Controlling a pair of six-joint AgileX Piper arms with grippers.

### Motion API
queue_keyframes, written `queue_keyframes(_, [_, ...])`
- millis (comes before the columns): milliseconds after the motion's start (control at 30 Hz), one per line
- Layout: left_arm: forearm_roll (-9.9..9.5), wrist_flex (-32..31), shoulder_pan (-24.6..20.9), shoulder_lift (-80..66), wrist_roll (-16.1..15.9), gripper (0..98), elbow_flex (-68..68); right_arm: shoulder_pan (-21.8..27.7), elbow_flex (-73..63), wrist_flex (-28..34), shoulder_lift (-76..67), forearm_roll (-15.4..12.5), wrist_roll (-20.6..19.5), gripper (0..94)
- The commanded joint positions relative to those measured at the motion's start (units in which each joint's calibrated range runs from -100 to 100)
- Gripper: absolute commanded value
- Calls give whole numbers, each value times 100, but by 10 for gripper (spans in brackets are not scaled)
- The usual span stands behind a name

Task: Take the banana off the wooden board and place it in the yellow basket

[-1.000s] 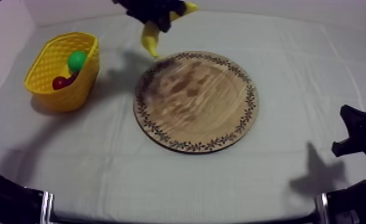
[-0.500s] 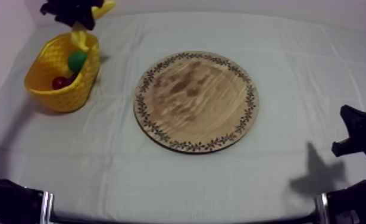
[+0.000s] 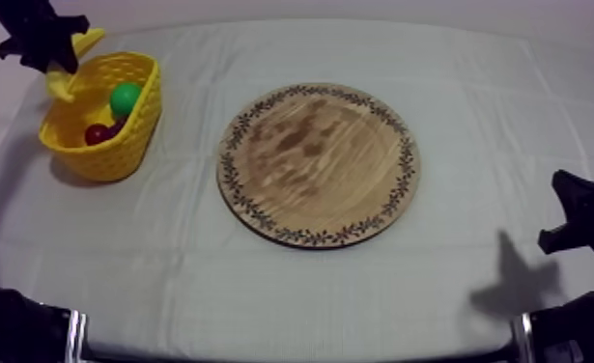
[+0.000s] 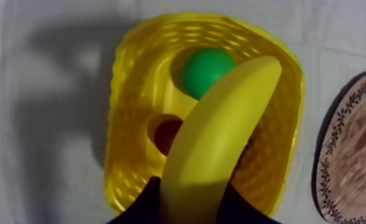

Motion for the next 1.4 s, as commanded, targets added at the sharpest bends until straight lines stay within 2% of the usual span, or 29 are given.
queue_keyframes(0, [-6,10,0,21,5,131,20,0,5,-4,0,-2,0,2])
queue_keyframes(400, [11,-278,114,665,42,148,454,0,5,-4,0,-2,2,2])
queue_keyframes(567, [15,-405,119,1084,40,193,515,0,5,-4,0,-2,0,2])
queue_keyframes(667, [14,-454,117,1247,8,292,494,0,5,-4,0,-2,0,2])
queue_keyframes(867, [52,-538,119,1371,-151,609,427,0,5,-4,0,-2,1,2])
queue_keyframes(967, [25,-554,131,1345,-137,714,407,0,5,-4,0,-2,0,2])
queue_keyframes(1200, [-100,-562,165,1031,40,823,445,0,5,-4,0,-2,0,2])
queue_keyframes(1367, [-220,-722,245,369,308,821,648,0,5,-4,0,-2,0,2])
